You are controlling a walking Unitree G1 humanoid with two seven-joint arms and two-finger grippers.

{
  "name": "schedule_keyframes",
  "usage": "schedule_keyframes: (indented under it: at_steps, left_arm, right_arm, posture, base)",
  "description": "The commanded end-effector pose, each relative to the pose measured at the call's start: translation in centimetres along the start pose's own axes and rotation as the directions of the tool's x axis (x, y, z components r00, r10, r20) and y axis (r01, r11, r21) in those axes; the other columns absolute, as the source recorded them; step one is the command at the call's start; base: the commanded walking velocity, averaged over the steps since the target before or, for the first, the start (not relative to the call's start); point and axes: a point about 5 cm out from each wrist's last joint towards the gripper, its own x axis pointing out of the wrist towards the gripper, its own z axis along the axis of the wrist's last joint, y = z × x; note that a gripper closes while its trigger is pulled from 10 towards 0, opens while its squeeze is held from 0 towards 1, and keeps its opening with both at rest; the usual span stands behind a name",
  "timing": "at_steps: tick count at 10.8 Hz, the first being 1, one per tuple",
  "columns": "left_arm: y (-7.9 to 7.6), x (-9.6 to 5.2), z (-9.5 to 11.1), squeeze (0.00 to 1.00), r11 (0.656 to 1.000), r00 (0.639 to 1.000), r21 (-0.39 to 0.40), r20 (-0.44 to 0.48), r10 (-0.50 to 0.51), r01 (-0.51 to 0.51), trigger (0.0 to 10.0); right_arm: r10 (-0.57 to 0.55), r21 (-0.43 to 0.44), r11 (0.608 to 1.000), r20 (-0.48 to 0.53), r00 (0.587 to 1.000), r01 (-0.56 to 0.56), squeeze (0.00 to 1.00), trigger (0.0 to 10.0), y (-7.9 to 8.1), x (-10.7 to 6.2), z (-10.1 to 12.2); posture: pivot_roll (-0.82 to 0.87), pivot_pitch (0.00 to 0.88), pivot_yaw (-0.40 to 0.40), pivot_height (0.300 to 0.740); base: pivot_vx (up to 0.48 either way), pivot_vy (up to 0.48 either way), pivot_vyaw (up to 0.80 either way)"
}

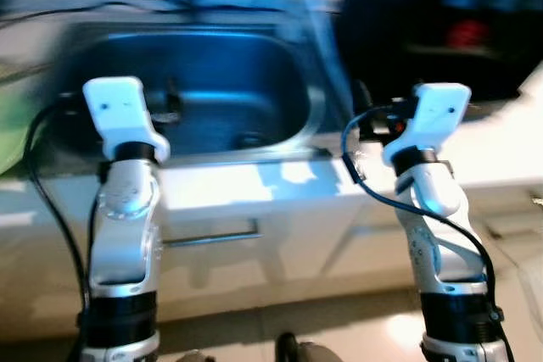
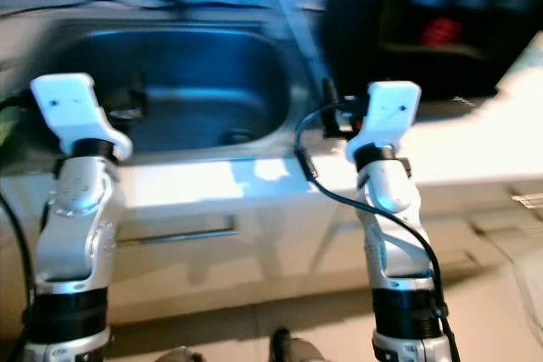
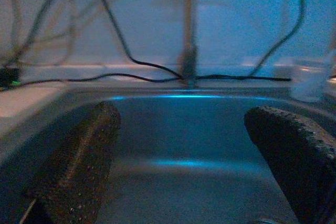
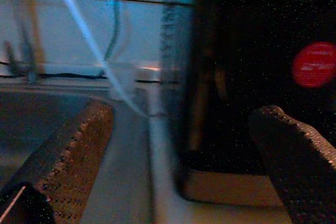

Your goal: Kitchen organization

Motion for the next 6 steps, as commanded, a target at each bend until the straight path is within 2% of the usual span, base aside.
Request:
schedule_keyframes:
  at_steps: [1, 5, 6]
  left_arm:
    - [0.24, 0.01, 0.17, 0.00, 1.000, 1.000, 0.001, -0.002, 0.008, -0.008, 10.0]
    - [0.59, 0.14, 0.41, 0.00, 0.999, 0.999, 0.010, 0.001, 0.035, -0.035, 10.0]
    - [0.47, 0.10, 0.38, 0.00, 0.999, 1.000, 0.008, 0.003, 0.031, -0.031, 10.0]
  right_arm:
    - [0.001, 0.006, 1.000, -0.004, 1.000, -0.001, 0.00, 10.0, 0.04, -0.12, -0.03]
    - [0.028, -0.003, 1.000, -0.004, 1.000, -0.028, 0.00, 10.0, 0.53, -0.19, -0.04]
    - [0.031, -0.012, 0.999, -0.005, 0.999, -0.031, 0.00, 10.0, 0.58, -0.21, -0.04]
  posture:
    - [-0.03, 0.107, -0.049, 0.740]
    - [-0.03, 0.111, -0.049, 0.740]
    - [-0.03, 0.112, -0.049, 0.740]
  base:
    - [0.000, 0.000, 0.00]
    - [0.000, 0.000, 0.00]
    - [0.000, 0.000, 0.80]
